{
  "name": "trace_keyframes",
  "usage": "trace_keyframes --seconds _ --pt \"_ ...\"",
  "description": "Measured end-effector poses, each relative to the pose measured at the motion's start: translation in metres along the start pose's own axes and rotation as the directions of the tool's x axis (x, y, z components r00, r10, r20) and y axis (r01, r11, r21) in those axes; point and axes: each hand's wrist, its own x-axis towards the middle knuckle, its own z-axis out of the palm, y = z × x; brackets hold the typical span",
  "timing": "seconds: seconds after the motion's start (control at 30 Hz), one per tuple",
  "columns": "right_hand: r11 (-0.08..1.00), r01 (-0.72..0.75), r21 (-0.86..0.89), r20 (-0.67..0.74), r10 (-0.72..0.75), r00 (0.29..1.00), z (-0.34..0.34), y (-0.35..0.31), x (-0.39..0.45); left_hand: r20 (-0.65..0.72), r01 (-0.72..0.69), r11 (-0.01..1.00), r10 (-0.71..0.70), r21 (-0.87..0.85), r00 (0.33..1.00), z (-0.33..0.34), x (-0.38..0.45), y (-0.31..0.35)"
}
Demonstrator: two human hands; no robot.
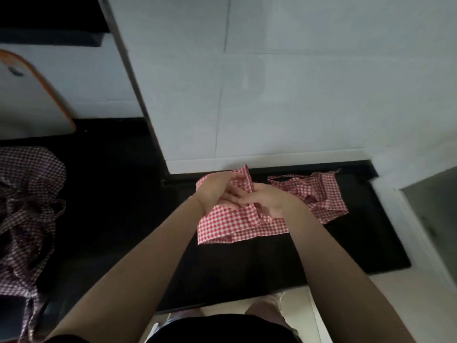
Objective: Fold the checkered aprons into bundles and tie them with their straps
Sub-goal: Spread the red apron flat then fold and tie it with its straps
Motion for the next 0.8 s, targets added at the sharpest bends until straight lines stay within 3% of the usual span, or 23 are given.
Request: trace_keyframes --seconds 0.1,0.27,0.37,0.43,0.5,0.57,0.67,0.8 --pt "0.999 0.025 -0.026 -0.046 -0.026 0.999 -0.065 0.008 -0.030 -0.096 -0.120 0.986 0.131 0.117 0.987 0.072 0.032 0.004" --pt "0.999 0.005 0.046 -0.109 0.000 0.994 -0.179 0.026 -0.069 -0.107 -0.192 0.972 0.207 0.134 0.973 0.168 0.071 0.014" --pt "0.993 0.008 0.115 -0.182 0.013 0.983 -0.256 0.048 -0.088 -0.296 -0.238 0.914 0.339 0.329 0.893 0.209 0.106 0.008" --pt "0.999 -0.041 0.032 -0.304 0.049 0.951 -0.288 0.067 -0.085 -0.339 -0.173 0.795 0.430 0.581 0.837 0.220 0.122 -0.005" --pt "0.990 -0.138 -0.017 -0.402 0.119 0.908 -0.310 0.086 -0.072 -0.281 -0.063 0.646 0.414 0.760 0.866 0.232 0.138 -0.025" --pt "0.982 -0.190 -0.002 -0.443 0.170 0.880 -0.316 0.099 -0.057 -0.197 0.023 0.437 0.358 0.899 0.913 0.235 0.151 -0.049" --pt "0.980 -0.200 -0.002 -0.463 0.177 0.869 -0.317 0.105 -0.045 -0.179 0.101 0.240 0.329 0.966 0.927 0.239 0.159 -0.075" --pt "0.963 -0.211 -0.169 -0.506 0.099 0.857 -0.320 0.110 -0.036 -0.193 0.162 0.118 0.338 0.980 0.921 0.236 0.156 -0.095"
